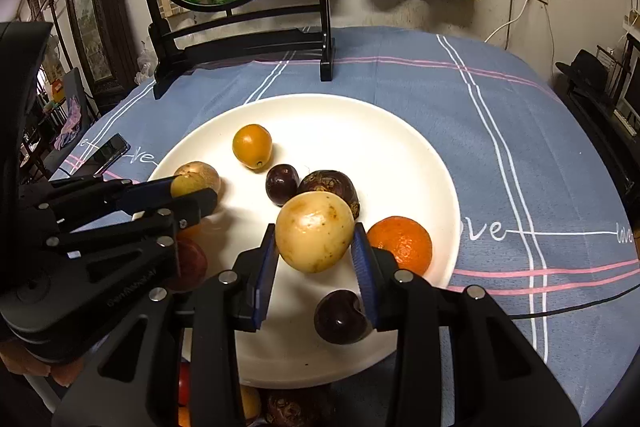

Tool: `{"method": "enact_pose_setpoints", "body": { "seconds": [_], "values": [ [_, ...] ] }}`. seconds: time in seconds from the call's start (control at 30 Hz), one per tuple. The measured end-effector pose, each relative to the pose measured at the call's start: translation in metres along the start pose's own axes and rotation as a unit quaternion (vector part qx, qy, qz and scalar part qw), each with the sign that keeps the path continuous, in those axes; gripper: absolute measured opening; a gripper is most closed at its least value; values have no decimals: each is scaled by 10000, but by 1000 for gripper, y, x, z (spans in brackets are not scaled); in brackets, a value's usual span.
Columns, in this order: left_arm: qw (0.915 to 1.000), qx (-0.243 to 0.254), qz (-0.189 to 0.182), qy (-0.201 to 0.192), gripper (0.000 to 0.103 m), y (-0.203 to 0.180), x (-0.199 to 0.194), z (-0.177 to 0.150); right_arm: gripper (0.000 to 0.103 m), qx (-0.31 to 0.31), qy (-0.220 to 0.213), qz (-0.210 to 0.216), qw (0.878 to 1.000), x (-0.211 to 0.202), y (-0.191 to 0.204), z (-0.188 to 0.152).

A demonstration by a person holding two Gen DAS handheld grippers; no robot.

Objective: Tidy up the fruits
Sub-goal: 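Carry both fruits onto the white plate and open both tools, then withdraw both open tools from the plate toward the fruit pile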

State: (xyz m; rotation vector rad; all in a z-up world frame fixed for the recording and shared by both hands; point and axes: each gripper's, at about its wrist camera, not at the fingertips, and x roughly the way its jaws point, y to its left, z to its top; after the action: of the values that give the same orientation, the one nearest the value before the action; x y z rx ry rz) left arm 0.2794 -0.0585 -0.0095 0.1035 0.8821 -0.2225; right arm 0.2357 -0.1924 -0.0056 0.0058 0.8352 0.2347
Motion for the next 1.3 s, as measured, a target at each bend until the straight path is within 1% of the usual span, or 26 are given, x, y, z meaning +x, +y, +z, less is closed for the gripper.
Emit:
{"method": "enact_pose_setpoints", "body": {
  "seconds": [0.07,0.13,0.17,0.2,0.27,0.37,0.43,0.5,0.6,0.7,0.8,0.9,1.0,1.1,1.23,1.3],
  "values": [
    [10000,-30,2,30,32,-1,3,1,40,73,11,-4,10000,3,-2,-1],
    [9997,-135,174,44,51,1,6,2,43,97,-34,-88,9999,2,-5,-2],
    [9995,-217,208,44,53,4,6,2,51,139,-74,-69,9999,1,-8,-3],
    [9994,-310,176,48,57,7,6,2,54,167,-94,-20,9998,1,-9,-3],
    [9986,-502,104,113,61,13,7,2,55,205,-101,44,9997,-1,-10,-3],
    [9982,-580,102,93,68,17,2,-1,58,244,-137,106,9996,-5,-10,-4],
    [9977,-663,164,28,78,19,-4,-5,59,289,-152,113,9994,-7,-13,-5],
    [9970,-761,127,-23,81,21,-11,-8,59,307,-180,93,9993,-8,-14,-5],
    [9964,-845,78,2,83,25,-20,-13,60,323,-185,132,9992,-13,-14,-8],
    [9951,-973,97,-132,86,30,-37,-25,61,178,-188,147,9996,-18,-7,-14],
    [9950,-959,152,-245,88,33,-48,-36,61,7,-343,128,9993,-31,0,-20],
    [9953,-888,169,-349,90,37,-58,-52,61,70,-489,153,9987,-44,-2,-30],
    [9962,-858,66,-161,90,39,-63,-71,61,279,-525,221,9980,-55,-8,-46],
    [9967,-776,-37,-221,90,40,-74,-92,61,305,-609,157,9976,-67,-11,-63],
    [9969,-747,-112,-228,90,42,-80,-116,61,354,-722,200,9966,-83,-15,-79],
    [9962,-798,-258,-243,90,43,-80,-125,61,296,-751,213,9965,-91,-14,-87]
  ]
}}
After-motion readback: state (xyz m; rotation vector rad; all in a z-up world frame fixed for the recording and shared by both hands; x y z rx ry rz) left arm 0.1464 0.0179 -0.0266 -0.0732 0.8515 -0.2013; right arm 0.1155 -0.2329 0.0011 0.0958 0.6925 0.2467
